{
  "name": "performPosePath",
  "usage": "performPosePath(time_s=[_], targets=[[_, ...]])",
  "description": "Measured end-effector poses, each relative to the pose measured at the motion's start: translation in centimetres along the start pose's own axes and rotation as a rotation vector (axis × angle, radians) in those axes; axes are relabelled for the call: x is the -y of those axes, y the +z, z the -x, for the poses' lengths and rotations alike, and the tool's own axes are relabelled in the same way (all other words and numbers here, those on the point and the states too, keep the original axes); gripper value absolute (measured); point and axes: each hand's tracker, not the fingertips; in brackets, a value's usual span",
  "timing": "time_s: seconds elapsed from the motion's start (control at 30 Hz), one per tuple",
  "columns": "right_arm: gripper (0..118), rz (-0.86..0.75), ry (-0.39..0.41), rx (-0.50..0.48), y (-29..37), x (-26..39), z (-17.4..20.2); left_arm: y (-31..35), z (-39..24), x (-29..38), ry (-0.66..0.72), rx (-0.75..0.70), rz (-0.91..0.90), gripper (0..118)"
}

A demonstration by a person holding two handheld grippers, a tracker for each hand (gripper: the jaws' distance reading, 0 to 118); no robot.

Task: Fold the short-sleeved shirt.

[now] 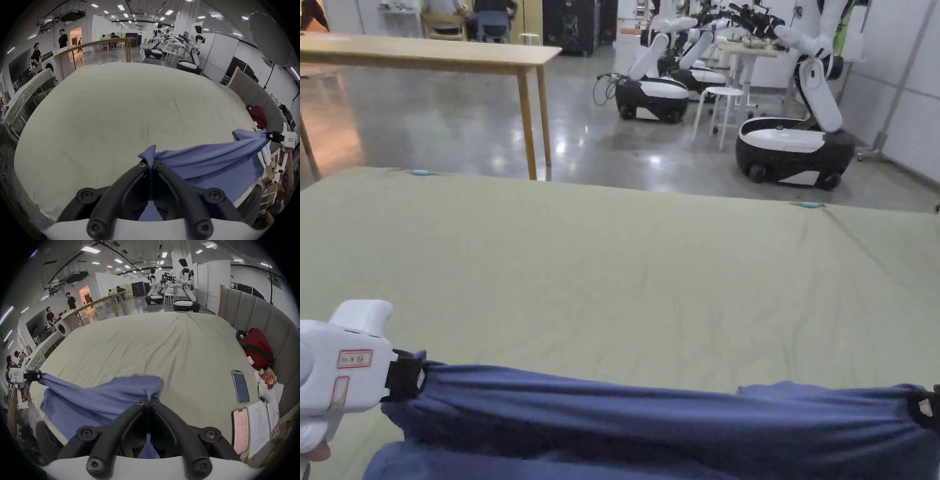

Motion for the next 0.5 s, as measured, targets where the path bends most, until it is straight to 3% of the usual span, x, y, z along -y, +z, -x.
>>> performPosePath(time_s=[0.27,0.5], targets=[[3,-0.013,-0.006,-0.012,5.2,7.7,0.7,6.0,0.4,7.7,0.022,0.032,-0.055,1],[3,0.034,-0.056,-0.04,5.6,12.0,0.3,4.6,1.3,11.4,0.042,0.032,0.01,1]])
